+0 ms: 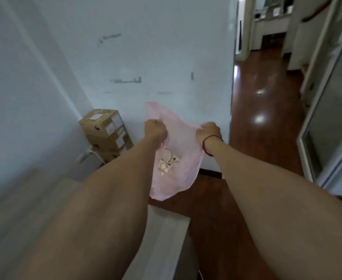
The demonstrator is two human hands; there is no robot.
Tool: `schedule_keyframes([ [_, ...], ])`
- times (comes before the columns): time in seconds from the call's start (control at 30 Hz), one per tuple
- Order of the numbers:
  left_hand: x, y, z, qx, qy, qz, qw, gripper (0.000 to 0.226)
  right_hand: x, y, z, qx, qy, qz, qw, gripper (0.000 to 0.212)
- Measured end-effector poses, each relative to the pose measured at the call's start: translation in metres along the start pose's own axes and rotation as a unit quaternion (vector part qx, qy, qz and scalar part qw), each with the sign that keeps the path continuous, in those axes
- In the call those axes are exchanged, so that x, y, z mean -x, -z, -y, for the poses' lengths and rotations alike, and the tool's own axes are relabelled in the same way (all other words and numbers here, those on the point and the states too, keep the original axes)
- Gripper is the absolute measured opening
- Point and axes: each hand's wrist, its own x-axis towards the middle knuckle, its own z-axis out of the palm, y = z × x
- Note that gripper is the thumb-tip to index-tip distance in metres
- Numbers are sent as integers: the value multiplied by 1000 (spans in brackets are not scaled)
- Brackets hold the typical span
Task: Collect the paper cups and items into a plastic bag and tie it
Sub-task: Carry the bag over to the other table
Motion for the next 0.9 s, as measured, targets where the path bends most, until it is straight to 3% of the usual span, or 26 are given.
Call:
schedule_keyframes([
  [0.27,60,-254,-89,18,-57,183,981,27,-70,212,-122,52,-58,-160,984,31],
  [0.47,159,-432,-171,52,-80,311,945,27,-83,397,-224,53,-123,-271,953,29],
  [0.63,276,-552,-234,53,-179,423,887,25,-58,532,-308,56,-192,-352,914,29],
  [0.77,373,-632,-271,33,-199,506,839,17,-23,621,-376,61,-237,-403,882,31],
  [0.9,491,-715,-313,26,-214,584,782,18,26,728,-451,62,-299,-460,834,13],
])
